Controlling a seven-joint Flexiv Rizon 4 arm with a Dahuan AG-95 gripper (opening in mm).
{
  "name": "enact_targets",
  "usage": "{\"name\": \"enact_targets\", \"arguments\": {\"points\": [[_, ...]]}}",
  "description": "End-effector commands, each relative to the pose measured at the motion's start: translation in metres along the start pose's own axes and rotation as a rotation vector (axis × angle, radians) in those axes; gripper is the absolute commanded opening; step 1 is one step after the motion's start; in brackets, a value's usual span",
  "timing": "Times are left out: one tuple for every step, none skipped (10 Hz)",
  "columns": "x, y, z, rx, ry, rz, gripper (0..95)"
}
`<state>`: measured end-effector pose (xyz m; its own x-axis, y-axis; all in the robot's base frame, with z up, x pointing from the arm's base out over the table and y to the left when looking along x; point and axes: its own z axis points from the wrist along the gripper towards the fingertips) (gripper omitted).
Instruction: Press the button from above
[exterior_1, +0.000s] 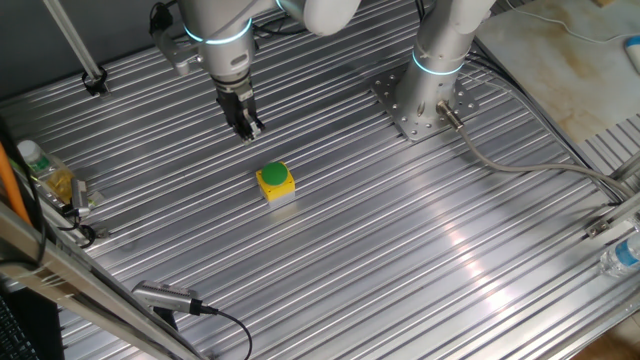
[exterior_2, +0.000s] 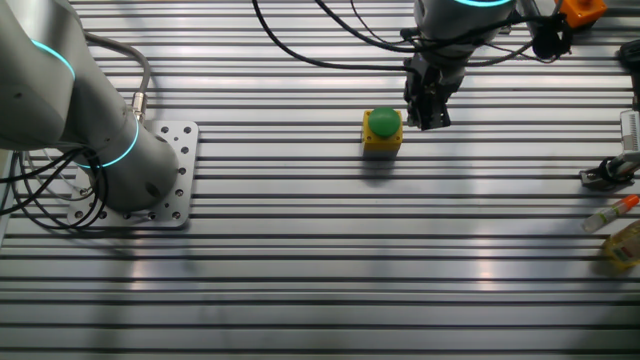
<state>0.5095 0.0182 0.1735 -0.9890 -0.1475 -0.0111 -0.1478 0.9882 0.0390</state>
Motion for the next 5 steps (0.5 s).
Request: {"name": "enact_targets", "arguments": {"points": [[0.0,0.0,0.0,-0.011,0.006,0.039,0.0],[0.0,0.0,0.0,-0.008,0.006,0.043,0.0],[0.0,-0.001,-0.001,-0.007,0.004,0.036,0.0],[0.0,-0.004,-0.004,-0.009,0.001,0.017,0.0],[0.0,-0.011,-0.01,-0.018,0.004,0.007,0.0]]}}
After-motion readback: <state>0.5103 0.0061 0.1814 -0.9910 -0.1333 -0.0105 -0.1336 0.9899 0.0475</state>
